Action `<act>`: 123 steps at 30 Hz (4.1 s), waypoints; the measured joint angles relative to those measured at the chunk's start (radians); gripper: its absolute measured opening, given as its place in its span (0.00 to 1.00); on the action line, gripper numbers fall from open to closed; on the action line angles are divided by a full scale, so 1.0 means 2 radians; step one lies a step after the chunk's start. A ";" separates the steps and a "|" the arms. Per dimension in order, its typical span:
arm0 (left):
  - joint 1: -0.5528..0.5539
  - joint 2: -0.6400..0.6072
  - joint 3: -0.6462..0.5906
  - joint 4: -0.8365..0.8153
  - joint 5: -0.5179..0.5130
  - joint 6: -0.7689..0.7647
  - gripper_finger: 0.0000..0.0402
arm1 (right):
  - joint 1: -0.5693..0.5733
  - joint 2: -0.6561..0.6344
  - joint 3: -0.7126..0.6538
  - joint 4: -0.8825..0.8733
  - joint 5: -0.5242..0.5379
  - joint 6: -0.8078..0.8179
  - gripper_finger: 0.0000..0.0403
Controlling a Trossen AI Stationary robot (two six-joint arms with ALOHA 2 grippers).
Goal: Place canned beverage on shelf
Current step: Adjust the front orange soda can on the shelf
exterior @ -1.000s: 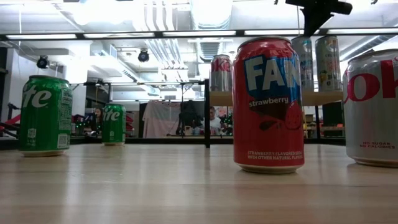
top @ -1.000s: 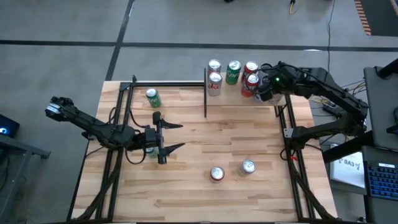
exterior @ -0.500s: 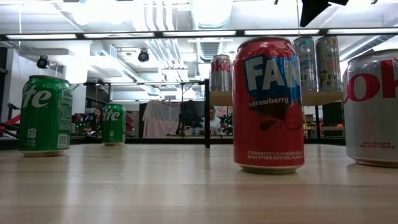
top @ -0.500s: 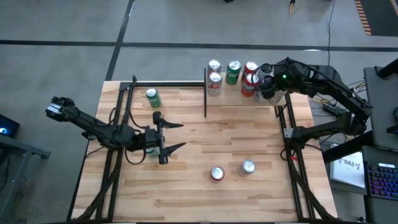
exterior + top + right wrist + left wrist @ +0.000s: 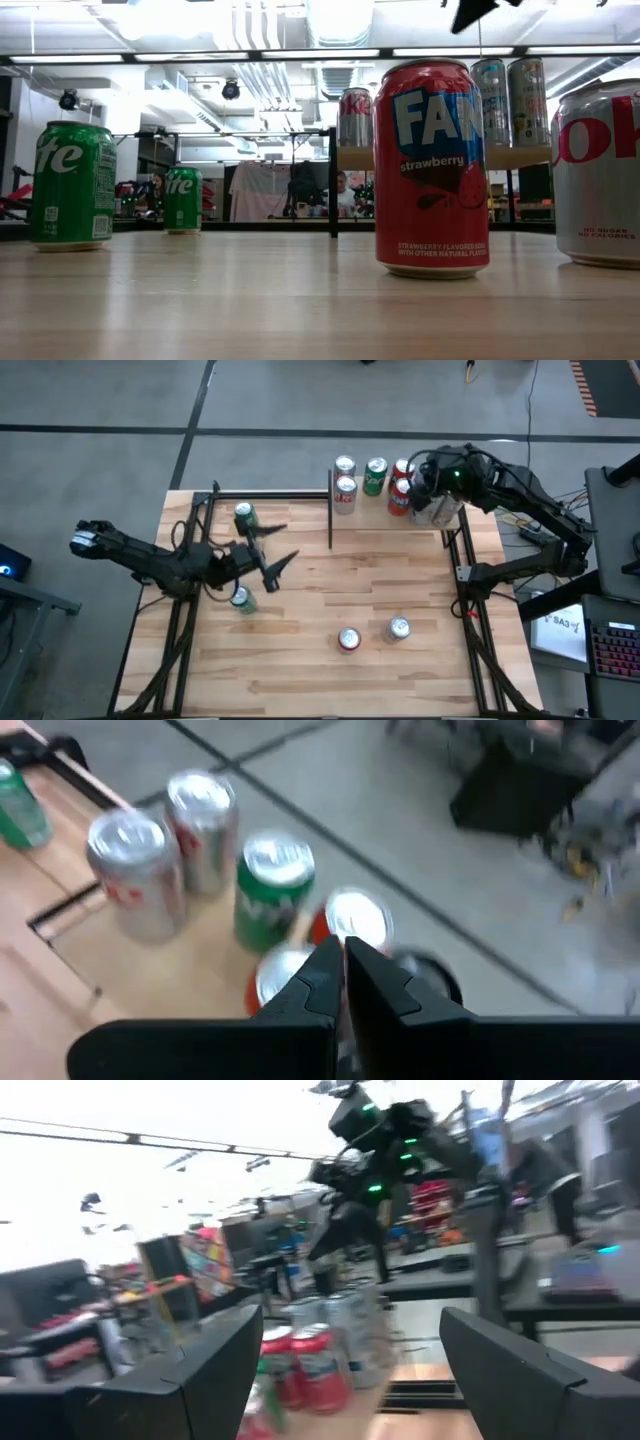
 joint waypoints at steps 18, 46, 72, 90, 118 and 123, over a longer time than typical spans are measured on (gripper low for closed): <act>0.221 -0.046 0.000 -0.113 0.237 -0.010 0.72 | -0.121 0.089 0.000 0.057 -0.030 -0.025 0.02; 0.185 -0.052 -0.013 -0.115 0.328 -0.174 0.72 | 0.056 0.071 0.023 -0.053 -0.018 0.193 0.02; 0.159 -0.135 -0.064 -0.109 0.326 -0.142 0.72 | 0.079 0.231 0.154 -0.225 0.050 0.311 0.02; 0.159 -0.117 -0.051 -0.108 0.326 -0.118 0.72 | 0.044 0.269 0.176 -0.229 0.060 0.297 0.02; 0.159 -0.117 -0.051 -0.119 0.326 -0.142 0.72 | 0.038 0.269 0.163 -0.229 0.079 0.244 0.02; 0.159 -0.117 -0.051 -0.119 0.326 -0.144 0.72 | 0.028 0.266 0.145 -0.229 0.079 0.243 0.02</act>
